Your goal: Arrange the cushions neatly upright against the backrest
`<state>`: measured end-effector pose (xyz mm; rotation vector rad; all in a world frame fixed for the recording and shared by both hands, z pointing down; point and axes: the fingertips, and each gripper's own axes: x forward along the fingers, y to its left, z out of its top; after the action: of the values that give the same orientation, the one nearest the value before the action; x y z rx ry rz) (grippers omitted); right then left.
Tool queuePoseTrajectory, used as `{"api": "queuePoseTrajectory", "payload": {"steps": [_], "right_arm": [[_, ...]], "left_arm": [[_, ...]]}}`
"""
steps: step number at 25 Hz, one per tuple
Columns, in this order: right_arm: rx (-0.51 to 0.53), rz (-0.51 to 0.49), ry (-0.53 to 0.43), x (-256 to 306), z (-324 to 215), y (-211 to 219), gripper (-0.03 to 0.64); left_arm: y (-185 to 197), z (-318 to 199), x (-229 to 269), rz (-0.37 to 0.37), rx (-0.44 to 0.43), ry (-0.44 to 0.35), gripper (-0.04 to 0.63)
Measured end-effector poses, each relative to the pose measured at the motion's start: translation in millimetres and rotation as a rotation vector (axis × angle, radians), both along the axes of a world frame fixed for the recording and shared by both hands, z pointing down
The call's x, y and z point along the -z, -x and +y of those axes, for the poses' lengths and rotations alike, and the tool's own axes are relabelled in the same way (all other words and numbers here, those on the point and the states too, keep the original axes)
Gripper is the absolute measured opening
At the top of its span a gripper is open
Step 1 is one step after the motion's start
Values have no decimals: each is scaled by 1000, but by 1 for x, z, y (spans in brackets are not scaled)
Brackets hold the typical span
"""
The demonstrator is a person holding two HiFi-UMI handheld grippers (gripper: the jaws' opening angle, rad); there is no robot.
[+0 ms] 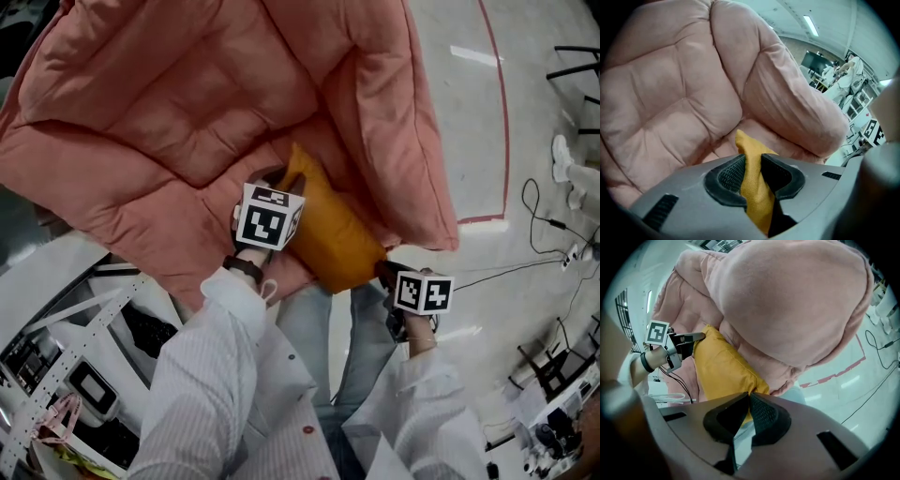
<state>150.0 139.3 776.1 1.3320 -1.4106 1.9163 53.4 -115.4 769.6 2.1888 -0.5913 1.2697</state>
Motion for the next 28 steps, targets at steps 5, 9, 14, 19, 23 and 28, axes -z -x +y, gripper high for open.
{"api": "queuePoseTrajectory", "payload": {"steps": [5,9,14,19,23,28], "right_arm": [[40,41,-28,13,-5,2,20],[81,75,-53,27,-12,8,20],[162,149,-109,46,-37,7,20],[264,210,-160,63,-64,8,20],[391,264,-208,79,-90,9,20],[509,323,-297,98,-130,18,20]], "left_arm": [[15,0,16,11,56,-18,114],[40,0,32,28,127,-34,114],[70,-1,49,60,246,-56,109],[107,-3,65,105,381,-62,105],[129,-3,73,128,475,-81,103],[162,-6,84,168,600,-97,98]]}}
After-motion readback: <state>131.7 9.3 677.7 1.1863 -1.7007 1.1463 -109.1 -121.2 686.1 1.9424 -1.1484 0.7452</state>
